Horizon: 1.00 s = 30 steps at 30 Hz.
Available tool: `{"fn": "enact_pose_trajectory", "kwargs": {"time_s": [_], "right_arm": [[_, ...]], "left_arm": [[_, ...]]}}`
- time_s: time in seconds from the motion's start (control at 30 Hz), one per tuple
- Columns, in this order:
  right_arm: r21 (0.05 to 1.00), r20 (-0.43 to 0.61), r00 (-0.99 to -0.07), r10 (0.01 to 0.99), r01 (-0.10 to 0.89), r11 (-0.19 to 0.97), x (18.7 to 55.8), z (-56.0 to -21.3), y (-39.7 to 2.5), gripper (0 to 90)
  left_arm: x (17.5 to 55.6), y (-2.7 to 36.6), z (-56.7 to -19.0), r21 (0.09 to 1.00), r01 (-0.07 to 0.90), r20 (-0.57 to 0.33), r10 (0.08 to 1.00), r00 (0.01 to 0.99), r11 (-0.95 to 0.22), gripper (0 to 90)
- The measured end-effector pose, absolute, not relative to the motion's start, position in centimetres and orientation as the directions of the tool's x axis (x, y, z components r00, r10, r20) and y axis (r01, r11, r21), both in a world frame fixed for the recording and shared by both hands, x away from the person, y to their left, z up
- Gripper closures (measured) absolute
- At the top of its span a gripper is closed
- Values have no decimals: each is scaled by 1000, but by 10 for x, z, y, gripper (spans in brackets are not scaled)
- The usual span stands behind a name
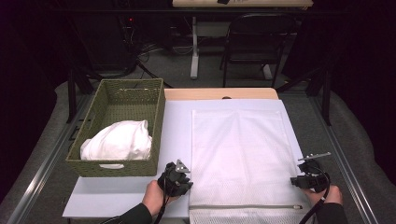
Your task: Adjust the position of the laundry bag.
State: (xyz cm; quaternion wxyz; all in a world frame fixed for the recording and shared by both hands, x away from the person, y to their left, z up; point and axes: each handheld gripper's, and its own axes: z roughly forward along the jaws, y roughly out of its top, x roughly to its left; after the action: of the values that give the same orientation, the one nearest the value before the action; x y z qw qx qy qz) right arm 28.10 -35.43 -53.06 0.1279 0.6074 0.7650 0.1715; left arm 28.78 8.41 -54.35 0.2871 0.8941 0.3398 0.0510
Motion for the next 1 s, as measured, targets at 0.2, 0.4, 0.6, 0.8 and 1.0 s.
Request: {"fn": "enact_pose_trajectory", "kwargs": {"time_s": [0.2,0.4,0.6,0.8,1.0], "right_arm": [[417,16,-247,969,882,218,281,-531,-353,809],[412,20,-251,968,884,221,282,-530,-351,847],[414,9,-263,965,879,236,283,-531,-348,869],[410,5,-268,964,879,242,283,-530,-346,873],[405,3,-272,962,880,247,284,-530,-344,877]], "left_arm": [[289,85,-544,551,579,-135,621,772,-601,848],[291,87,-545,549,594,-178,612,770,-588,895],[294,91,-546,547,618,-220,616,756,-564,898],[295,91,-546,543,611,-211,610,764,-576,898],[297,93,-545,540,619,-219,615,758,-570,899]]}}
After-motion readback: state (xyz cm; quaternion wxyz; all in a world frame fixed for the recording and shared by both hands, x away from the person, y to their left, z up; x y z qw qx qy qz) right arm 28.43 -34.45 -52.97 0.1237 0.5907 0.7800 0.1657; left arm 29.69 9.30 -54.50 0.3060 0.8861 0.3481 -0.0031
